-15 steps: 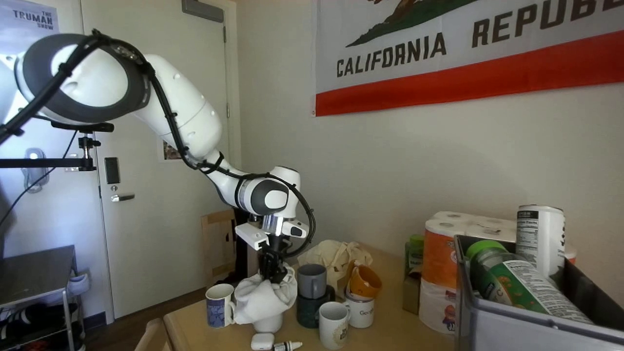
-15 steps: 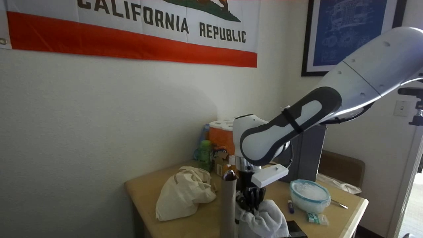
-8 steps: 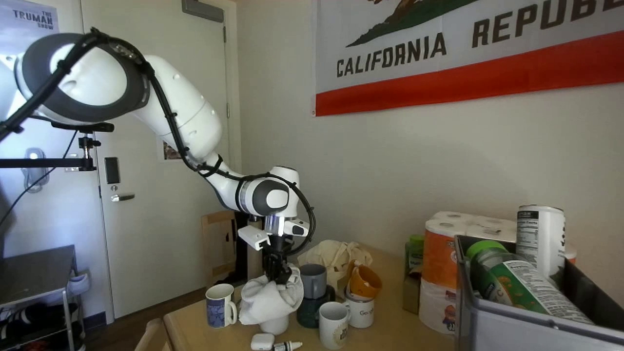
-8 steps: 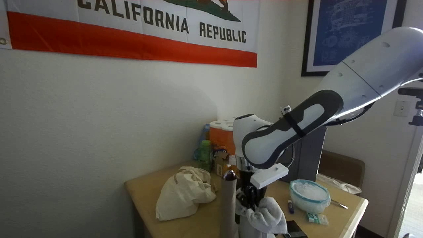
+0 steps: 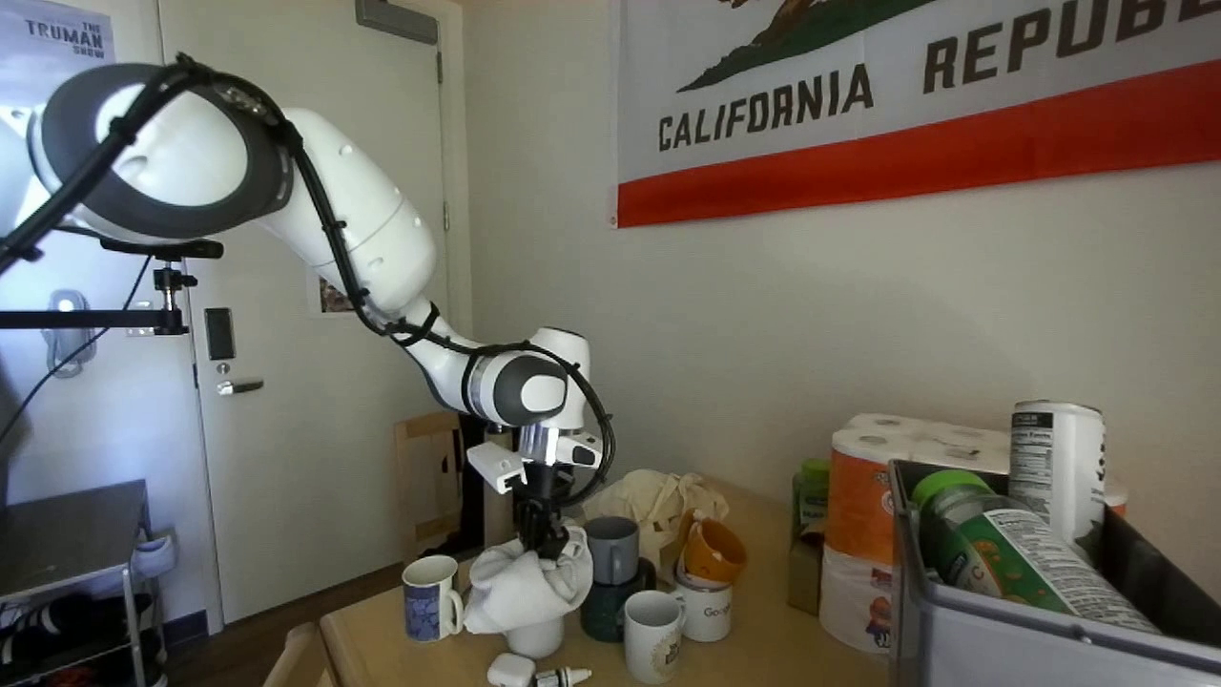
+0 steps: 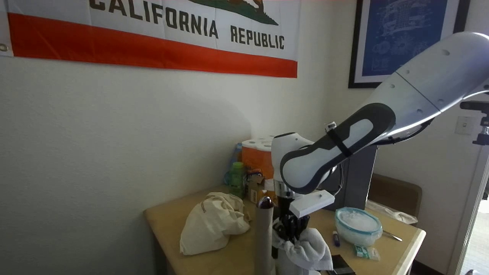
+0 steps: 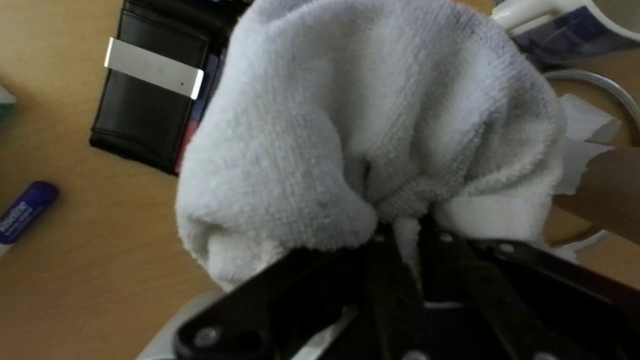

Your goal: Use the towel to wipe in a mug

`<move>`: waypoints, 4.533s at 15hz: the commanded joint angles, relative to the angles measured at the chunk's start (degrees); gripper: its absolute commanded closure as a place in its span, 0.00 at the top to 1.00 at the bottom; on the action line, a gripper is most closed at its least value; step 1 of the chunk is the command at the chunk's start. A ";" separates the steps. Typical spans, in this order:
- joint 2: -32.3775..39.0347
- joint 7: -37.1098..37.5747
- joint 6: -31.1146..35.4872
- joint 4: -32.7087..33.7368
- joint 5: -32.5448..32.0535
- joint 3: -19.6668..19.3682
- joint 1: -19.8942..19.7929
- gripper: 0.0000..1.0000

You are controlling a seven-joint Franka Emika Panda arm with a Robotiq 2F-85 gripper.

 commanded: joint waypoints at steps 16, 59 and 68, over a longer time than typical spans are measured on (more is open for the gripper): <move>-0.28 4.79 4.49 -2.00 -2.77 -1.85 0.98 0.03; 4.17 35.09 8.63 19.40 -25.16 -17.19 -6.98 0.03; 14.36 36.23 11.77 21.07 -20.17 -17.64 -6.08 0.54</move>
